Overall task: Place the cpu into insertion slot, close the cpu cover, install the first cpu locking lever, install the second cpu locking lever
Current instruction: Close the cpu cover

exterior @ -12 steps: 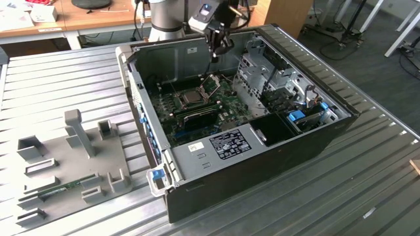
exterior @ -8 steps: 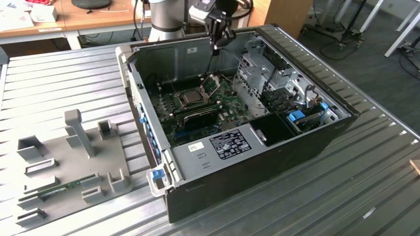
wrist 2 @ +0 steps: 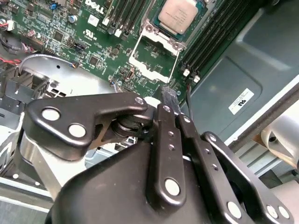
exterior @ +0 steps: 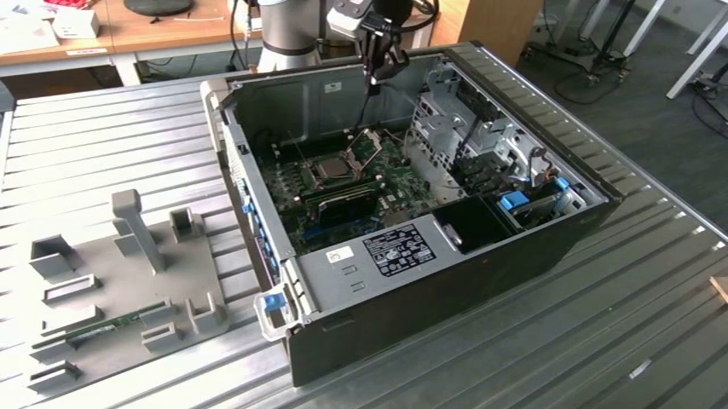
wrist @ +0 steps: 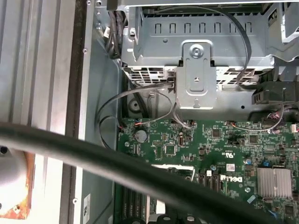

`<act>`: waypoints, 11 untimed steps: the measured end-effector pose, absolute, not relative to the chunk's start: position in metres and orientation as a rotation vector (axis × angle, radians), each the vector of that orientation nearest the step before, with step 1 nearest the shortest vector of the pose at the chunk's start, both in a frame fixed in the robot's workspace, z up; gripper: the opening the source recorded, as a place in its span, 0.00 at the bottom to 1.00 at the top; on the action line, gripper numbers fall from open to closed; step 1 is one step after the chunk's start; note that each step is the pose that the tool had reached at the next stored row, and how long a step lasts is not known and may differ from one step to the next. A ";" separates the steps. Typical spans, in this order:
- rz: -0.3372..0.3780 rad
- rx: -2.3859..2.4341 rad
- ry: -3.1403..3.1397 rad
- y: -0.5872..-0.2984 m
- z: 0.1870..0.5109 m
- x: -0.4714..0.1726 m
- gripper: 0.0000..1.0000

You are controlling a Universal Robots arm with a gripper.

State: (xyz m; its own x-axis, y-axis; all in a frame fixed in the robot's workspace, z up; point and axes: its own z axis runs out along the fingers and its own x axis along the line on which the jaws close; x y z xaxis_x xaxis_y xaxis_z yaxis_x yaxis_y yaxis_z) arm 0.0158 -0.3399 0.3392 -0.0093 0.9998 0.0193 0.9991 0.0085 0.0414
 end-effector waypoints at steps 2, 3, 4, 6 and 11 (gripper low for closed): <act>0.067 2.200 2.220 -0.340 0.339 0.016 0.11; 0.067 2.200 2.220 -0.340 0.339 0.016 0.11; 0.067 2.200 2.220 -0.340 0.339 0.016 0.11; 0.067 2.200 2.220 -0.340 0.339 0.016 0.11; 0.067 2.200 2.220 -0.340 0.339 0.022 0.11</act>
